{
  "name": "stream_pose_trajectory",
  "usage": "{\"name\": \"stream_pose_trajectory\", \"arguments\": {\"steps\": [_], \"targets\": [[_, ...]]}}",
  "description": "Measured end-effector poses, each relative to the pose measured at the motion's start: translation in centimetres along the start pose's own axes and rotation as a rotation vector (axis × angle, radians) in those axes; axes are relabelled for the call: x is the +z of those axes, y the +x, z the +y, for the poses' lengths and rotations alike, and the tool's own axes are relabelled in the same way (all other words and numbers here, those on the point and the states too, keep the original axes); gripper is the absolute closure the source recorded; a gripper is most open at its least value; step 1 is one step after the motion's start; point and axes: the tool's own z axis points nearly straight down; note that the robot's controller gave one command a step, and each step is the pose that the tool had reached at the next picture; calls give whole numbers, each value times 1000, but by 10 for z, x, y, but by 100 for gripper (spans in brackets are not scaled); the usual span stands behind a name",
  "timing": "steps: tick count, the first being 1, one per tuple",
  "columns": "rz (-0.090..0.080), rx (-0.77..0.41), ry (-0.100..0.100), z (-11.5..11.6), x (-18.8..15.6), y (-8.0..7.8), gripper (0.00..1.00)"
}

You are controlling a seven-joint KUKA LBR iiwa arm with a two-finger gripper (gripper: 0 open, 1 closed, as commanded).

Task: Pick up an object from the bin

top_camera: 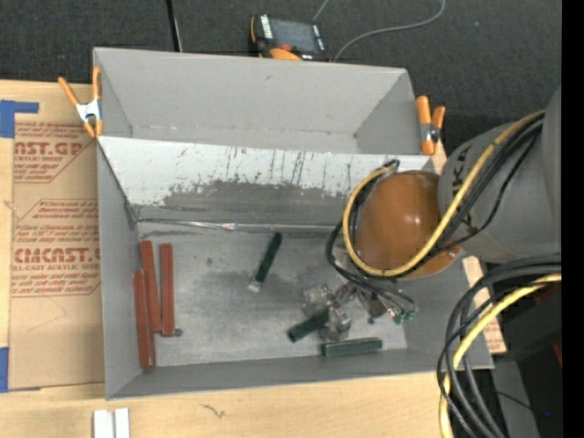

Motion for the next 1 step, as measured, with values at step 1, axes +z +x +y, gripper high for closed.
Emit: {"name": "stream_pose_trajectory", "arguments": {"steps": [1], "targets": [[-1, -22, 2, -4, -149, -12, 100]]}}
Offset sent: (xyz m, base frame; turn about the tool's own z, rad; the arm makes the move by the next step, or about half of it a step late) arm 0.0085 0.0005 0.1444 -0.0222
